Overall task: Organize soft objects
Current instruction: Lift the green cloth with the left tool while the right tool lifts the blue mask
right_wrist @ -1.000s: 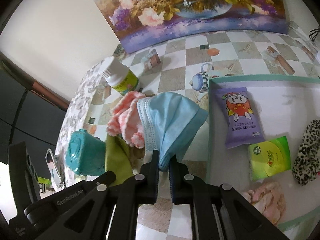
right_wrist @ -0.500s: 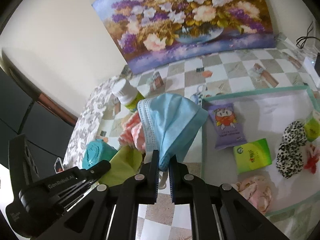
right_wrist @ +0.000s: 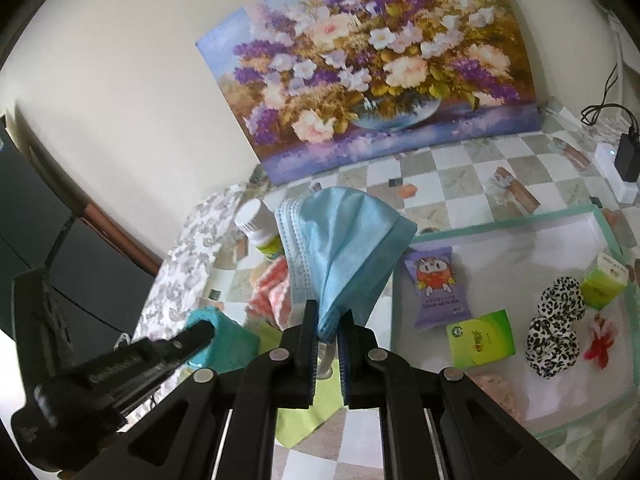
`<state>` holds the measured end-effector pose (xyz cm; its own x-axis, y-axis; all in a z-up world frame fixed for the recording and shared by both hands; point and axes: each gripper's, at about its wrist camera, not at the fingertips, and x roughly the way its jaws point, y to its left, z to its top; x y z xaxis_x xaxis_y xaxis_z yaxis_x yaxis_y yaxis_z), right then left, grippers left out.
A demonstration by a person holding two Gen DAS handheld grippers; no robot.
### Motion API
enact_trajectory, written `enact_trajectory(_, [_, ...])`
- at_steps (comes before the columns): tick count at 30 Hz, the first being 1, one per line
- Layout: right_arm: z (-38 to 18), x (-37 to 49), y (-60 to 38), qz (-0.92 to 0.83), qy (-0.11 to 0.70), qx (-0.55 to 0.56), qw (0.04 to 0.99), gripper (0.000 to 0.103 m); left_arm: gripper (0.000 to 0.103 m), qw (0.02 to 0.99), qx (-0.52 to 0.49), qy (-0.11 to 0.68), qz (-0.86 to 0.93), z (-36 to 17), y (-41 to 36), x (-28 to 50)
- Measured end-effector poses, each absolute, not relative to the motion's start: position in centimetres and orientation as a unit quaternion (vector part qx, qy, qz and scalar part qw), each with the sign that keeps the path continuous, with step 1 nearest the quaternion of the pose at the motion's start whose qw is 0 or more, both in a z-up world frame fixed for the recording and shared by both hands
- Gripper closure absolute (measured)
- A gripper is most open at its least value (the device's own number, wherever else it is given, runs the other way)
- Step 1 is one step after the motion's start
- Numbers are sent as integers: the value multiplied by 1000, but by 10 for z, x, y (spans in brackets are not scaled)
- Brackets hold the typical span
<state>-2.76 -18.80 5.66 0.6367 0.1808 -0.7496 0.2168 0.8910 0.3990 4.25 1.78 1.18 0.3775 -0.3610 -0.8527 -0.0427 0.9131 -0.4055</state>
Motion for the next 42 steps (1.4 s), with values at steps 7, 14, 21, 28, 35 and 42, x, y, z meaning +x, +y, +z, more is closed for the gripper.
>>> enact_trajectory(7, [31, -24, -192, -16, 467, 239, 851, 94, 73, 785, -148, 598, -61, -23, 14, 52])
enact_trajectory(14, [31, -23, -191, -11, 470, 239, 850, 94, 57, 764, -142, 629, -7, -54, 28, 56])
enact_trajectory(21, [32, -22, -191, -6, 468, 243, 850, 94, 40, 744, -163, 648, 12, -75, 34, 57])
enact_trajectory(28, [33, -23, -193, -2, 466, 250, 849, 94, 38, 721, -213, 659, 23, -94, 44, 59])
enact_trajectory(35, [33, -23, -195, 0, 464, 258, 847, 94, 37, 729, -234, 643, 3, -95, 30, 67])
enact_trajectory(42, [32, -22, -198, 1, 464, 263, 846, 94, 32, 758, -181, 627, -2, -92, -3, 86])
